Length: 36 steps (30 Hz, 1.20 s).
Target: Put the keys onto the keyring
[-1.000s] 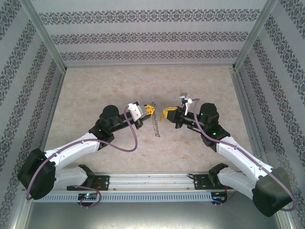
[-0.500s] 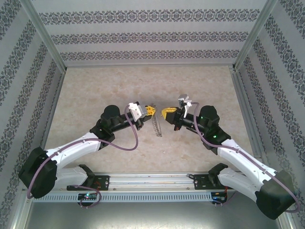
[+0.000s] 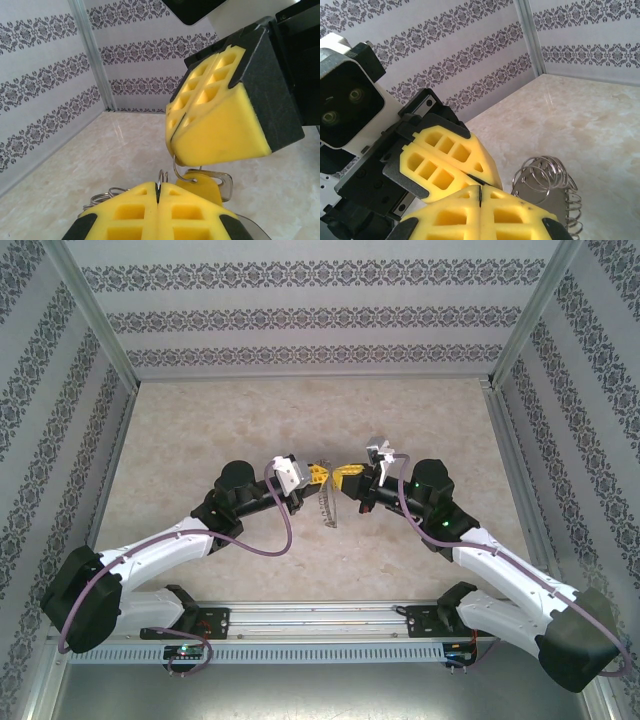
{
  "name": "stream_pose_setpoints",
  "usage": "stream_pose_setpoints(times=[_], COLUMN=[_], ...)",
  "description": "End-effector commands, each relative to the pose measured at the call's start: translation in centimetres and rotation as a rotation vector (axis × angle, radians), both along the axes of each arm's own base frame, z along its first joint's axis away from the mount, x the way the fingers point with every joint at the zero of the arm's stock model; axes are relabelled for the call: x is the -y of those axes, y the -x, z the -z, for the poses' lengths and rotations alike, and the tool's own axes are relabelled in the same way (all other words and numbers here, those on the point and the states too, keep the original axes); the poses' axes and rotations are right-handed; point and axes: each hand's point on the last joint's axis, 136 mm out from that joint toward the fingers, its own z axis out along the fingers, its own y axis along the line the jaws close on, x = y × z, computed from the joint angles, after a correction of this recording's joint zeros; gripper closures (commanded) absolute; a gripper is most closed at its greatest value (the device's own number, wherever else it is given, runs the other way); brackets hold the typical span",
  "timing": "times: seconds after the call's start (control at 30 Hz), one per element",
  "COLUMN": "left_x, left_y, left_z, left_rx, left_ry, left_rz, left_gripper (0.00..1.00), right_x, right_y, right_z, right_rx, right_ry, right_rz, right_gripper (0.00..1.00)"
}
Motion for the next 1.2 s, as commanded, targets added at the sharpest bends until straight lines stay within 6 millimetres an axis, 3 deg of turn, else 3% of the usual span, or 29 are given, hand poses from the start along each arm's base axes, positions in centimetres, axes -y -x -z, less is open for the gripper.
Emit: stream_pose_setpoints(times=[0.0,0.43,1.17], left_x=[0.9,1.3,1.5], left_y=[0.7,1.1,1.5], left_z=[-3.3,-3.1,-2.9], left_rx=[0.054,0.046,0.045], left_ry=[0.065,0.057,0.056], left_rz=[0.046,0.066,0.076], left_gripper=[1.00,1.00,1.00], right_x=[-0.2,-0.1,1.7], right_y=[-0.2,-1.0,-2.7], right_z=[-2.2,-2.1,-1.6], right_rx=[0.080,0.086,0.082], right_ry=[-0.025,-0.025,-0.027], right_rz=[0.008,0.043,0.170], right_gripper=[1.00,1.00,1.00])
